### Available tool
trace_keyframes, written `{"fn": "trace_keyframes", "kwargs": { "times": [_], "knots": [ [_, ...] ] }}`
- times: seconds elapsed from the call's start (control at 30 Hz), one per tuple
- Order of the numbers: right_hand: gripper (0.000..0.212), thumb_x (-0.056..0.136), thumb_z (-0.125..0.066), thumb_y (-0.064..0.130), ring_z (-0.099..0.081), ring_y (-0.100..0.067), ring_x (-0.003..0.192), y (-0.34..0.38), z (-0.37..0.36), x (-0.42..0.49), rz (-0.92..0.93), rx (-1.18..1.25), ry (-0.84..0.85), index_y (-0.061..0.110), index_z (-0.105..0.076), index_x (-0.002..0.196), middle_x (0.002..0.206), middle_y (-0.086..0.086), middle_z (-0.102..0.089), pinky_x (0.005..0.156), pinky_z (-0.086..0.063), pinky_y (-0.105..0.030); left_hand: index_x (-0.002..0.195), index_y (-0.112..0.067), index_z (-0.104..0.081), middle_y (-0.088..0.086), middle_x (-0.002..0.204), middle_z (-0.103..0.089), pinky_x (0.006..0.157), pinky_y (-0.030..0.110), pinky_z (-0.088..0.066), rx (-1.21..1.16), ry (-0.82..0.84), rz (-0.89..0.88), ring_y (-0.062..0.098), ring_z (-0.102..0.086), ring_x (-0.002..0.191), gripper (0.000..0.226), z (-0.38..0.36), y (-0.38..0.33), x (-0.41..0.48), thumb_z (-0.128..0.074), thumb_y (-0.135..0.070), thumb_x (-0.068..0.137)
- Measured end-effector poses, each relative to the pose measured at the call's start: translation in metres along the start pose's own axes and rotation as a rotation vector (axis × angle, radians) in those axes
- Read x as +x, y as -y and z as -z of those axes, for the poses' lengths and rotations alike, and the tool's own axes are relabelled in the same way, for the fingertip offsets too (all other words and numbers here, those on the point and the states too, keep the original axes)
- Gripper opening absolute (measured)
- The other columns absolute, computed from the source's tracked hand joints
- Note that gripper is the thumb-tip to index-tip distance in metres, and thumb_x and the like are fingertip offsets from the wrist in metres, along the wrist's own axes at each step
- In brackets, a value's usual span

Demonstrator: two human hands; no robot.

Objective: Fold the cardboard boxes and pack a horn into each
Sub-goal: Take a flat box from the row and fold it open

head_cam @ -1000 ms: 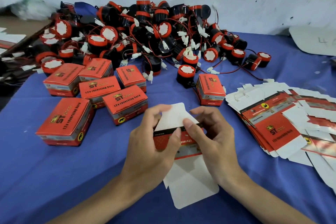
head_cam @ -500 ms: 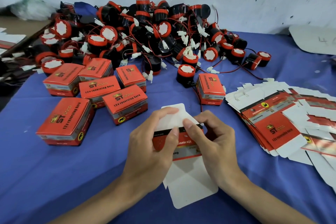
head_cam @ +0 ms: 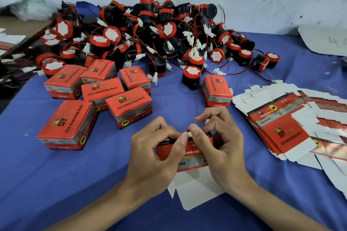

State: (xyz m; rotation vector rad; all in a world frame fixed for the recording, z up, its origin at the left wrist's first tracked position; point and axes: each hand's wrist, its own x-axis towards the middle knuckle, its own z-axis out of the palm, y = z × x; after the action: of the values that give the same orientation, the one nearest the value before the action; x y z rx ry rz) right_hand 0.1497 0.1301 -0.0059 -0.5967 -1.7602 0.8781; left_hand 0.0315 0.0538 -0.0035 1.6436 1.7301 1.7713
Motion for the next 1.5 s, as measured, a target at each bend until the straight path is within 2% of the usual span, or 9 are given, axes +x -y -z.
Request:
{"fn": "trace_keyframes", "kwargs": {
  "times": [0.23, 0.5, 0.63, 0.73, 0.87, 1.07, 1.27, 1.37, 1.5],
  "knots": [
    [0.025, 0.085, -0.06, 0.025, -0.054, -0.014, 0.069, 0.004, 0.0, 0.002, 0.082, 0.029, 0.013, 0.031, -0.052, 0.062, 0.084, -0.007, -0.053, 0.061, -0.044, -0.026, 0.073, -0.008, -0.071, -0.016, 0.062, -0.048, 0.059, 0.011, -0.038, -0.058, 0.037, -0.021, 0.004, -0.049, 0.055, 0.031, -0.002, 0.002, -0.002, -0.053, -0.028, 0.088],
    [0.024, 0.084, -0.066, 0.017, -0.057, -0.019, 0.082, 0.0, 0.014, 0.016, 0.329, -0.235, -0.056, -0.003, -0.066, 0.072, 0.085, -0.013, -0.056, 0.076, -0.047, -0.025, 0.114, -0.029, -0.068, -0.015, 0.12, -0.066, 0.089, 0.016, -0.046, -0.025, 0.333, 0.103, -0.003, -0.059, 0.111, 0.038, 0.007, 0.007, 0.009, -0.057, -0.048, 0.083],
    [0.029, 0.086, -0.062, 0.01, -0.055, -0.022, 0.063, -0.003, 0.023, 0.018, 0.496, -0.425, -0.182, -0.003, -0.065, 0.06, 0.071, -0.01, -0.059, 0.063, -0.042, -0.024, 0.122, -0.037, -0.056, -0.017, 0.13, -0.057, 0.093, 0.019, -0.046, 0.072, 0.042, 0.134, -0.006, -0.051, 0.119, 0.038, 0.009, 0.013, 0.016, -0.054, -0.05, 0.087],
    [0.032, 0.089, -0.059, 0.03, -0.061, -0.004, 0.059, 0.001, 0.015, 0.015, 0.179, -0.33, 0.049, 0.009, -0.07, 0.067, 0.065, 0.013, -0.066, 0.057, -0.044, -0.017, 0.137, -0.032, -0.038, -0.014, 0.149, -0.035, 0.109, 0.019, -0.033, 0.032, -0.009, 0.159, -0.007, -0.03, 0.136, 0.046, 0.005, 0.013, 0.014, -0.044, -0.04, 0.092],
    [0.01, 0.08, -0.066, 0.042, -0.065, 0.003, 0.07, 0.005, 0.0, 0.005, -0.308, 0.061, 0.291, 0.034, -0.069, 0.075, 0.073, 0.015, -0.07, 0.067, -0.053, -0.019, 0.151, -0.029, -0.002, -0.013, 0.159, -0.011, 0.12, 0.035, -0.019, -0.134, 0.399, 0.225, -0.001, -0.01, 0.145, 0.066, -0.006, 0.011, -0.001, -0.036, -0.036, 0.094],
    [0.011, 0.088, -0.064, 0.019, -0.065, 0.001, 0.074, 0.0, 0.006, 0.005, -0.266, -0.064, 0.419, 0.015, -0.072, 0.081, 0.075, 0.009, -0.071, 0.066, -0.049, -0.015, 0.151, -0.032, 0.008, -0.028, 0.15, -0.028, 0.115, 0.023, -0.025, -0.175, 0.668, 0.23, -0.008, -0.025, 0.138, 0.085, 0.003, 0.014, 0.001, -0.052, -0.029, 0.09],
    [0.023, 0.061, -0.048, -0.005, -0.059, -0.032, 0.055, 0.009, 0.0, 0.033, 0.399, -0.82, 0.709, 0.001, -0.065, 0.075, 0.066, -0.013, -0.066, 0.04, -0.039, -0.03, 0.14, -0.054, 0.005, -0.024, 0.147, -0.029, 0.106, 0.018, -0.035, -0.068, 0.141, 0.12, -0.005, -0.032, 0.134, 0.087, 0.009, 0.021, 0.016, -0.056, -0.054, 0.079],
    [0.026, 0.083, -0.048, 0.001, -0.057, -0.026, 0.076, 0.013, -0.01, 0.059, 0.322, -0.812, 1.016, 0.005, -0.056, 0.107, 0.095, -0.01, -0.065, 0.061, -0.051, -0.041, 0.136, -0.059, -0.001, -0.008, 0.129, -0.046, 0.098, 0.029, -0.042, 0.077, 0.034, 0.124, 0.004, -0.046, 0.119, 0.074, 0.014, 0.034, 0.027, -0.048, -0.061, 0.08],
    [0.025, 0.078, -0.047, 0.006, -0.052, -0.004, 0.065, 0.002, -0.011, 0.099, 0.422, -0.384, 0.331, 0.004, -0.068, 0.09, 0.079, 0.002, -0.068, 0.065, -0.043, -0.015, 0.126, -0.047, -0.016, -0.004, 0.091, -0.052, 0.064, 0.032, -0.043, 0.183, -0.069, 0.115, 0.007, -0.056, 0.079, 0.057, 0.019, 0.048, 0.034, -0.047, -0.045, 0.078]
  ]
}}
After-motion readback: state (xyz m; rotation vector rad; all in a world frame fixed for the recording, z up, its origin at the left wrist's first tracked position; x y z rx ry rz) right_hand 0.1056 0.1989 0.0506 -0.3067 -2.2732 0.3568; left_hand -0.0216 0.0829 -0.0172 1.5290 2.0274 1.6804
